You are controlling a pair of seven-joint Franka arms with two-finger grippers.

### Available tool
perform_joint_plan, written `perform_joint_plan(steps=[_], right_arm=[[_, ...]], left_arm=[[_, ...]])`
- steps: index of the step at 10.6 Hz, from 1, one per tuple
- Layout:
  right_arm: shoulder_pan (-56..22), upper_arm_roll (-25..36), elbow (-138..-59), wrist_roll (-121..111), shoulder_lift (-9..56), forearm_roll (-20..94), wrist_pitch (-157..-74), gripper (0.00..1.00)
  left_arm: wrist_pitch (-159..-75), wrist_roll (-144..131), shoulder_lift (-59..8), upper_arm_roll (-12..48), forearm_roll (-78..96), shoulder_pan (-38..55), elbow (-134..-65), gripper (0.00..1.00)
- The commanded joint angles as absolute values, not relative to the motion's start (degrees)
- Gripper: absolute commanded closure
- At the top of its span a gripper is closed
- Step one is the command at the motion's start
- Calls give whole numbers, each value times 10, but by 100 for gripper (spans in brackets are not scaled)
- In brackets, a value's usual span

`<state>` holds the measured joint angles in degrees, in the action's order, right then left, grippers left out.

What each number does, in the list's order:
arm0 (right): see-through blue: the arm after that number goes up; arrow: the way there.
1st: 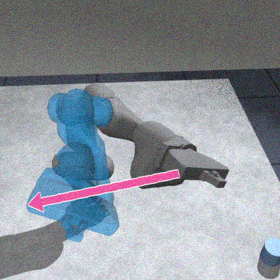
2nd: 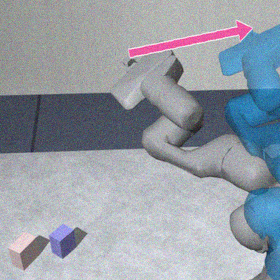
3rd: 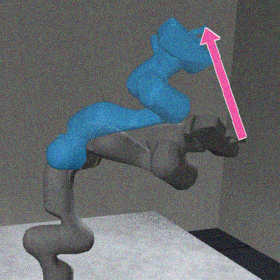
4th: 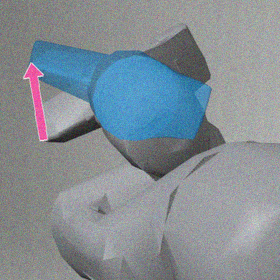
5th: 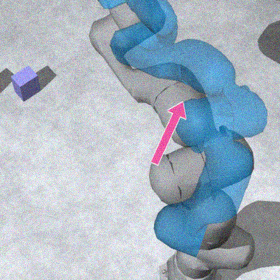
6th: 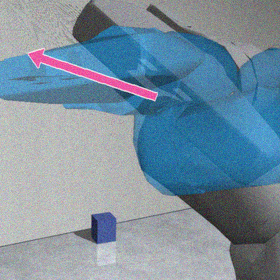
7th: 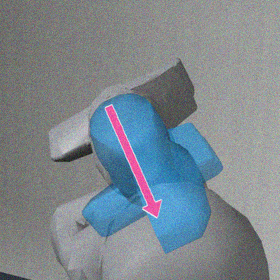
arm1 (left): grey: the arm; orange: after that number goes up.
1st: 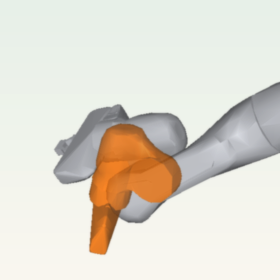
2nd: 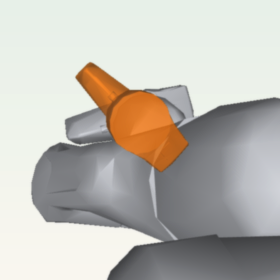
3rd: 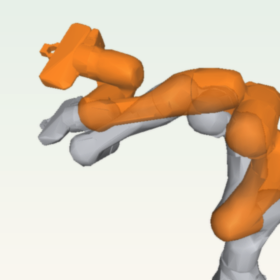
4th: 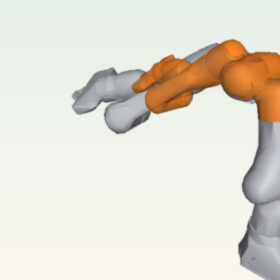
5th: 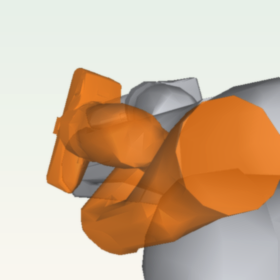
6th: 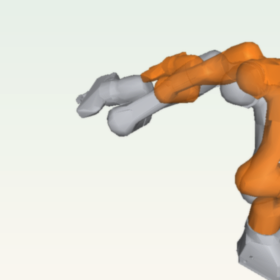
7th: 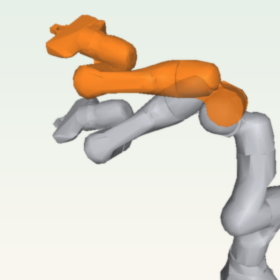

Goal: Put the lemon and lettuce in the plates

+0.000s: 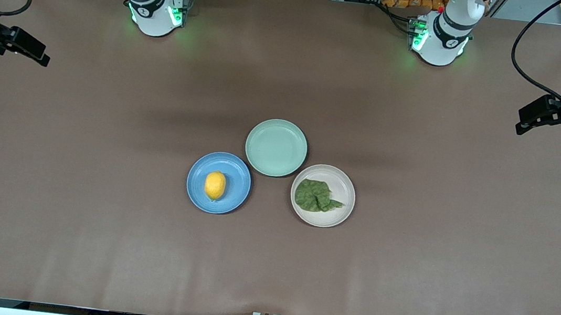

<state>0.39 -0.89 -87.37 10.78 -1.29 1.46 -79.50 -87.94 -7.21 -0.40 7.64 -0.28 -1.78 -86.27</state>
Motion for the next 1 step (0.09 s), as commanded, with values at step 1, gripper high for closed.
perform_joint_plan(steps=[1], right_arm=[[-1,-5,-856,111,-5,13,-794,0]], left_arm=[[-868,-56,-3,76,12,-23,-855,0]])
